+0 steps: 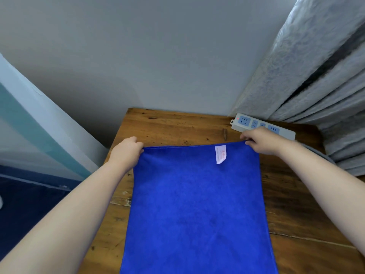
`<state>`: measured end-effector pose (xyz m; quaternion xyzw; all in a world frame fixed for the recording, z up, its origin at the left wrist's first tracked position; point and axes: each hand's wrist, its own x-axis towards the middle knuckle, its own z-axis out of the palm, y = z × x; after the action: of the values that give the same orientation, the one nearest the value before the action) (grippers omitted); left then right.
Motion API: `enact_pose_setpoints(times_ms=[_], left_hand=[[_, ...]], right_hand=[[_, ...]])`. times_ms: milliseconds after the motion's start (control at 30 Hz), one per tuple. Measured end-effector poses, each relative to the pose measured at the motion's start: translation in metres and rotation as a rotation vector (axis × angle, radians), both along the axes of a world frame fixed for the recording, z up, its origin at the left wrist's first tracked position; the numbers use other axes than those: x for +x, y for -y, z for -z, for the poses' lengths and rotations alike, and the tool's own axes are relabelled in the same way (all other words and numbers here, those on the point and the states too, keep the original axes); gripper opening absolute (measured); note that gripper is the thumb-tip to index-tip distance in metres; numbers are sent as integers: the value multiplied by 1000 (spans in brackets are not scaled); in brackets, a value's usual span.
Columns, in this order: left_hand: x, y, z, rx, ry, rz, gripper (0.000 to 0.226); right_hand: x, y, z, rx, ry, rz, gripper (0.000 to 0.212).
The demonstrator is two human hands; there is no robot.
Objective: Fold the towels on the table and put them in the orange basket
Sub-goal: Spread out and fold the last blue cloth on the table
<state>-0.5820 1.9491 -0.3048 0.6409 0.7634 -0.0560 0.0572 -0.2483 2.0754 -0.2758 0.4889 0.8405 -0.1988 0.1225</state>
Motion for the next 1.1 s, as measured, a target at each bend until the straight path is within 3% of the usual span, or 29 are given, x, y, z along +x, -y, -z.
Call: enact_pose_setpoints(times_ms=[100, 200, 333, 433, 500, 633, 1100], left_hand=[[0, 9, -28, 4, -114, 74, 28], [-2, 21, -73, 215, -23, 3, 27], [3, 38, -145, 548, 170, -138, 21], [8, 62, -193, 742, 158, -80, 23], [6, 90, -215, 776, 149, -51, 24], [0, 133, -222, 504, -19, 33, 25], [-10, 175, -235, 509, 366, -195, 31]], right_hand=[[-1, 18, -23, 112, 124, -69, 27], [3, 38, -61, 365, 96, -24, 22], [7, 70, -126, 738, -241, 74, 20], [6, 107, -176, 990, -459, 94, 39], [3, 141, -195, 1008, -445, 127, 44], [4, 190, -201, 931, -241, 147, 26], [-20, 247, -209, 728, -411, 502, 26]])
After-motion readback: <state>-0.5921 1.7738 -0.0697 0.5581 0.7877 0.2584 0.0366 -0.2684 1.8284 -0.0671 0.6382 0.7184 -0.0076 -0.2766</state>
